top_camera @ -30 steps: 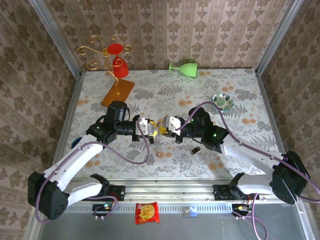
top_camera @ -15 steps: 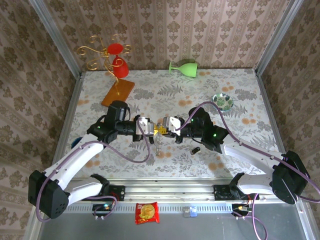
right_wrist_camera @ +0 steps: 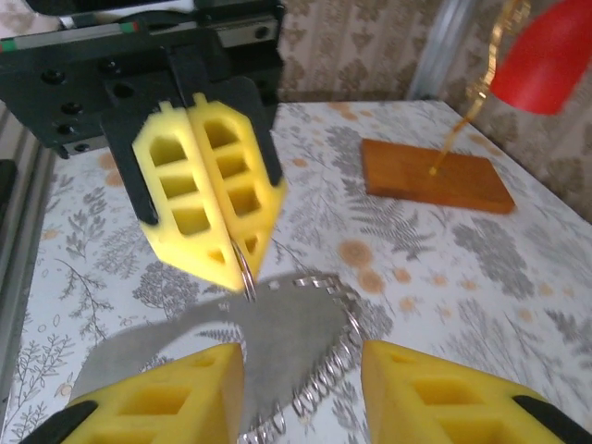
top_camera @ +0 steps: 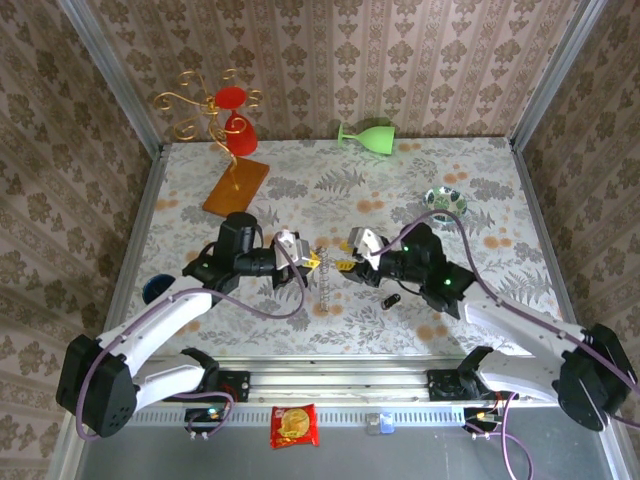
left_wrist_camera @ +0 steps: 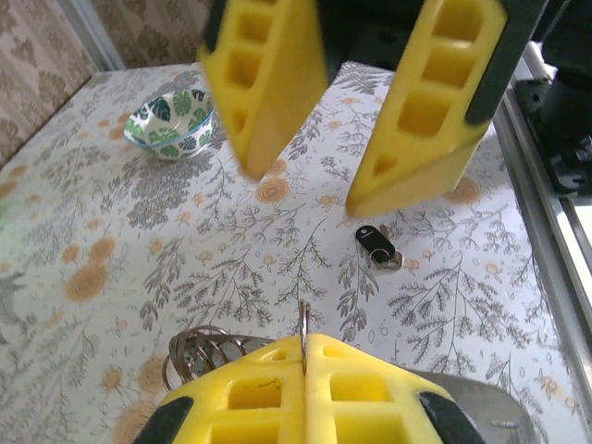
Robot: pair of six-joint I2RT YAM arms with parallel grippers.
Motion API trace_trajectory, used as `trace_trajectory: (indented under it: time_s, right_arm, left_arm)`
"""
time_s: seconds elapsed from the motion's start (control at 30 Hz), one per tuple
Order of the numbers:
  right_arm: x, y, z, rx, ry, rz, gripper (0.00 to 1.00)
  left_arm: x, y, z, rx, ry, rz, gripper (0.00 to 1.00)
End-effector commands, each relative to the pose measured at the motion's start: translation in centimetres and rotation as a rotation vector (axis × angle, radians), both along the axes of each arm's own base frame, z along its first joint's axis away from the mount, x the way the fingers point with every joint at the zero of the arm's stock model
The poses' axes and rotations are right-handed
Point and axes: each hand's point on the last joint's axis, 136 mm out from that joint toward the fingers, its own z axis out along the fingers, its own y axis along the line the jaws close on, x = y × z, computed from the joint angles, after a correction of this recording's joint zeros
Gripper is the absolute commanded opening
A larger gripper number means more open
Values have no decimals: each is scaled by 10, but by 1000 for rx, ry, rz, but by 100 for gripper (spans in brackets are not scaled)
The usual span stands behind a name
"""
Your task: Put the keys on the keyring
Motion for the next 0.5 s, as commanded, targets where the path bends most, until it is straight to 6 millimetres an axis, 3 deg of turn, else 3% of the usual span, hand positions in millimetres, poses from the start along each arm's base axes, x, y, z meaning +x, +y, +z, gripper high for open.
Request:
trace_trajectory:
  time_s: [0.0, 0.1, 0.27, 0.47]
  right_arm:
    - [6, -19, -1, 62, 80, -148, 40]
    - [21, -38, -5, 143, 205, -341, 40]
    - [29, -60, -16, 197, 393, -547, 40]
    - [28, -100, -50, 203, 631, -868, 41]
  left_arm:
    - [6, -7, 14, -61, 48, 56, 0]
    - [5, -9, 9, -52, 67, 62, 0]
    - [6, -9, 4, -38, 80, 87, 0]
    - [14, -11, 3, -37, 180, 144, 0]
